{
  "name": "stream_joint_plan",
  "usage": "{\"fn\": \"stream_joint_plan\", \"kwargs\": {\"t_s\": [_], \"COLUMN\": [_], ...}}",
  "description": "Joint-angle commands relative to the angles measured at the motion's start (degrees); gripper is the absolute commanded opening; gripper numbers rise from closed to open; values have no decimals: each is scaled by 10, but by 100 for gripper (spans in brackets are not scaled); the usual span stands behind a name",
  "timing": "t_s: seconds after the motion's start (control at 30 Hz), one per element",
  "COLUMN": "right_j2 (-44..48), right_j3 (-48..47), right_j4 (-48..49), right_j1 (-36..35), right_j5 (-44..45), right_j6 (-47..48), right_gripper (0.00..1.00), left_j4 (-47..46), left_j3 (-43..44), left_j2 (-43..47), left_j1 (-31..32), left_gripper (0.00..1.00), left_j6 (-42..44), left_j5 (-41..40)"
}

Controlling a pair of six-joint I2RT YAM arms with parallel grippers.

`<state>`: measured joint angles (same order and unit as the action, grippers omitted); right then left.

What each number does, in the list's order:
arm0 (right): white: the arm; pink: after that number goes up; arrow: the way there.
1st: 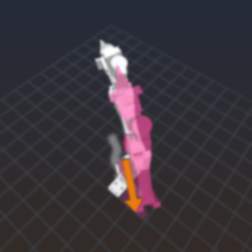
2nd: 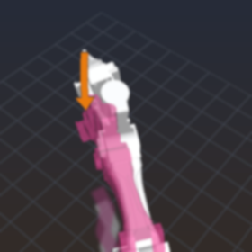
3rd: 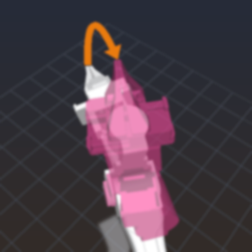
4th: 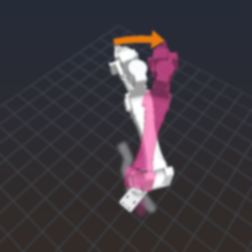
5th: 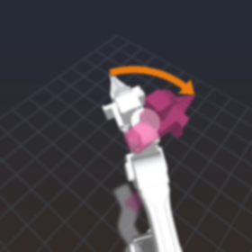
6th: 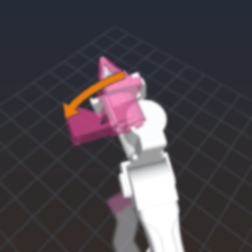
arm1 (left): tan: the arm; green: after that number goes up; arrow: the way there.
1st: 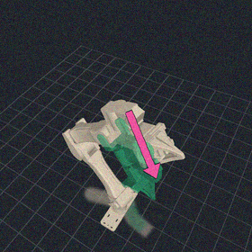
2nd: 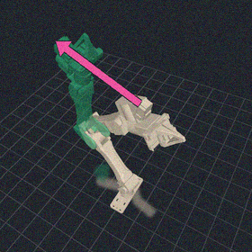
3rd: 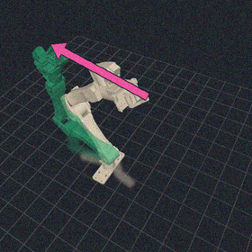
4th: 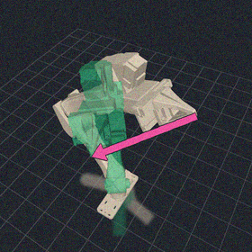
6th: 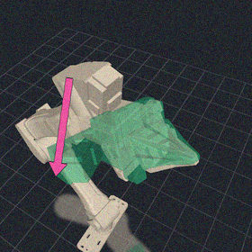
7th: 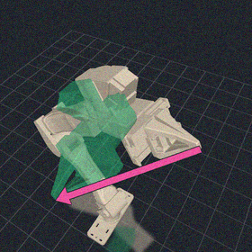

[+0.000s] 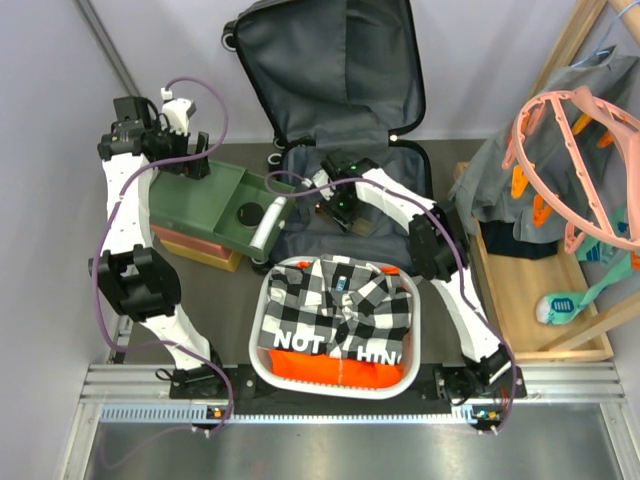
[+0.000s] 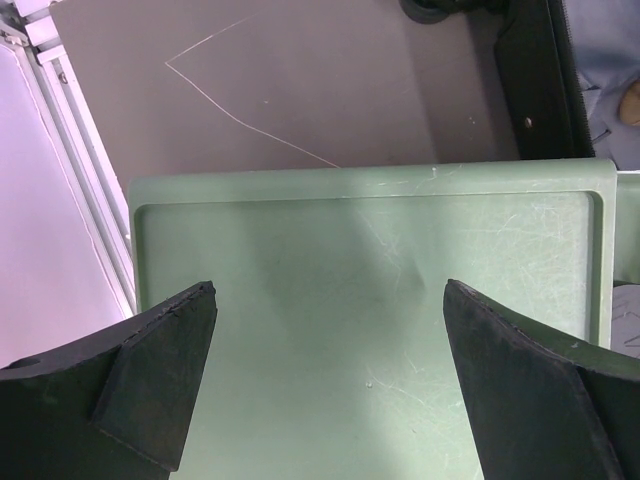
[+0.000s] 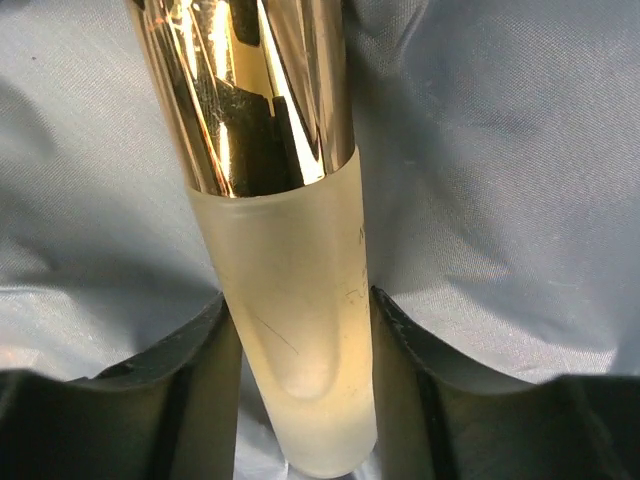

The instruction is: Open, take out, and arrange the luggage

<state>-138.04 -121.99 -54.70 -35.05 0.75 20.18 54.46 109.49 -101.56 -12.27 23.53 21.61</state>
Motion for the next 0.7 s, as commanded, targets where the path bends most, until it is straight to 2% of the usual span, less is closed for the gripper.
{"fn": "stream_joint_plan", "kwargs": {"t_s": [0.0, 0.33, 0.53, 0.63, 0.67], "right_j2": [13, 161, 209, 230, 246], "right_j3": [1, 4, 6, 0, -3], "right_j4": [6, 114, 158, 192, 206], "right_j1": [0, 21, 31, 36, 37], "right_j5": [20, -2, 4, -3, -5], "right_j6": [-83, -140, -164, -197, -235], "right_gripper": [0, 0, 0, 0, 0], "left_j4": [-12, -13, -22, -30, -33], "left_j3": [24, 27, 31, 37, 40], "left_j2": [-2, 7, 11, 11, 11], "left_j1": [2, 2, 1, 1, 2], "left_gripper": [99, 99, 99, 99, 99], "left_j6": [-5, -16, -36, -67, -76], "left_j5": [13, 30, 42, 71, 86]}}
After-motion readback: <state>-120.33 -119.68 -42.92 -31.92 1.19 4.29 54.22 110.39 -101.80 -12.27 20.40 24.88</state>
